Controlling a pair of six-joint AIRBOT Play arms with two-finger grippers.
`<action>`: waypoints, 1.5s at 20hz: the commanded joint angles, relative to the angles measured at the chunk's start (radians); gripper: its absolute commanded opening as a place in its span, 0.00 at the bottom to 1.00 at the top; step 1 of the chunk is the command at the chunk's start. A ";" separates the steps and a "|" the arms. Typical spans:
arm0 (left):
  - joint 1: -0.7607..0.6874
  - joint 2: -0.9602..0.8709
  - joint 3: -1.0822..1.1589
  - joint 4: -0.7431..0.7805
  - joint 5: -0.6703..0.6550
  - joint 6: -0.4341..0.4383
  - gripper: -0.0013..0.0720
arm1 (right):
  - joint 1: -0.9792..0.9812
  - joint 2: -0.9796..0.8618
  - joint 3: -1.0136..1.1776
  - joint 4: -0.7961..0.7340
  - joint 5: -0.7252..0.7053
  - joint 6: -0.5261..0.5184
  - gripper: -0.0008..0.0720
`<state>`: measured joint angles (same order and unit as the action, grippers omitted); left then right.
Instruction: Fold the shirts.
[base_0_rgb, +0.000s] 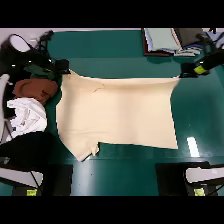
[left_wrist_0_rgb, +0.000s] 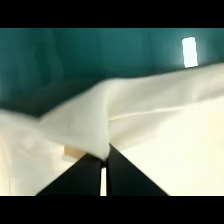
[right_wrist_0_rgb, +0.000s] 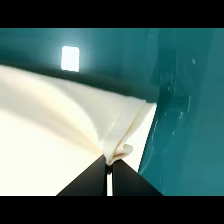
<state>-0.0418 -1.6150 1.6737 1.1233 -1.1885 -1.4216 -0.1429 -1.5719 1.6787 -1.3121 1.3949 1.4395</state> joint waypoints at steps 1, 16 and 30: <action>0.001 -0.094 0.040 0.007 0.034 0.043 0.05 | 0.035 -0.129 0.095 -0.016 -0.042 0.000 0.03; 0.093 -0.093 -0.146 0.067 -0.209 -0.039 0.76 | 0.018 0.084 -0.334 0.034 -0.140 -0.012 0.59; 0.049 0.737 -1.063 0.198 -0.175 -0.213 0.75 | 0.108 0.483 -0.539 0.065 -0.183 -0.008 0.57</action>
<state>0.0120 -1.0508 0.8356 1.3254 -1.3735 -1.5791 -0.0509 -1.1450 1.1873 -1.2503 1.2457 1.4311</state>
